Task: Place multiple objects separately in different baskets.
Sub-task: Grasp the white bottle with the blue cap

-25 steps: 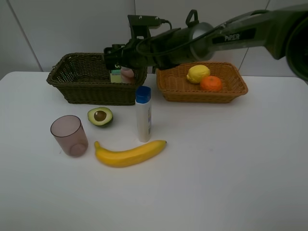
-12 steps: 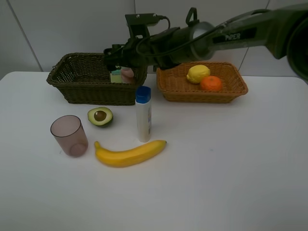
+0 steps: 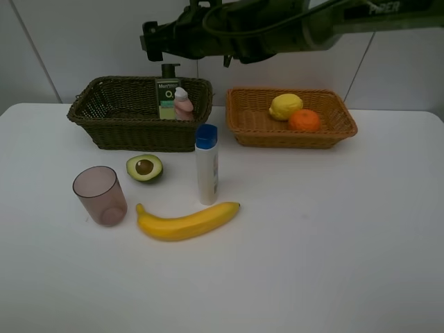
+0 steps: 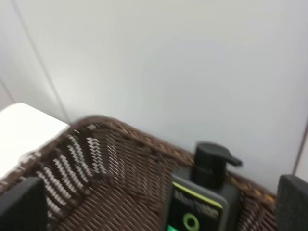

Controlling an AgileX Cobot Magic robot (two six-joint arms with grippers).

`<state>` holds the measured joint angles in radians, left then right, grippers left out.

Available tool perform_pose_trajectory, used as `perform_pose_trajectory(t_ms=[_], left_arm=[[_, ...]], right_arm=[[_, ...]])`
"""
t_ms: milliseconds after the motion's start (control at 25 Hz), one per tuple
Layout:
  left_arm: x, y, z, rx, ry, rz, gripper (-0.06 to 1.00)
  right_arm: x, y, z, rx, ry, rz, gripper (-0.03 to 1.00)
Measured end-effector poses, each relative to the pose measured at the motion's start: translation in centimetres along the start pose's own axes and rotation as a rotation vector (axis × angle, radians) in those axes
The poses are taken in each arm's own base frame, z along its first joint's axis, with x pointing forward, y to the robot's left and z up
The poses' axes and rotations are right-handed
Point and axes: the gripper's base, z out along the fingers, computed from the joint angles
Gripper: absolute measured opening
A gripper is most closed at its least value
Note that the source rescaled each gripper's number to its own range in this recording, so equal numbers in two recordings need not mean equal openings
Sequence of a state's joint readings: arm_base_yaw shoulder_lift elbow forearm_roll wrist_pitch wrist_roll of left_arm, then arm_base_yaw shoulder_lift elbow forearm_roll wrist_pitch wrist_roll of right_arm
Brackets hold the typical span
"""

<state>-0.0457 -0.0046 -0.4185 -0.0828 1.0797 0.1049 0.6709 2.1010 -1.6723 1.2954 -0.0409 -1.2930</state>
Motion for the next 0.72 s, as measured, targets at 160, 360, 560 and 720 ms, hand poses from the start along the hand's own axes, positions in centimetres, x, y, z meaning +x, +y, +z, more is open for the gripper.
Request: perform_pose_trajectory(t_ms=[160, 360, 560, 720], left_arm=[[0.0, 0.0, 0.0, 0.0, 0.0, 0.0, 1.0], [0.0, 0.0, 0.0, 0.0, 0.0, 0.0, 1.0], [0.0, 0.0, 0.0, 0.0, 0.0, 0.0, 1.0], [0.0, 0.0, 0.0, 0.0, 0.0, 0.0, 1.0]], right_arm=[[-1.1, 0.0, -2.3, -0.007, -0.01, -0.007, 1.0], [-1.1, -0.3, -6.4, 0.006, 0.006, -0.055, 1.0], [-1.1, -0.8, -11.9, 0.033, -0.003, -0.15, 1.0], [-0.7, -0.9, -15.7, 0.03, -0.012, -0.221, 1.0]])
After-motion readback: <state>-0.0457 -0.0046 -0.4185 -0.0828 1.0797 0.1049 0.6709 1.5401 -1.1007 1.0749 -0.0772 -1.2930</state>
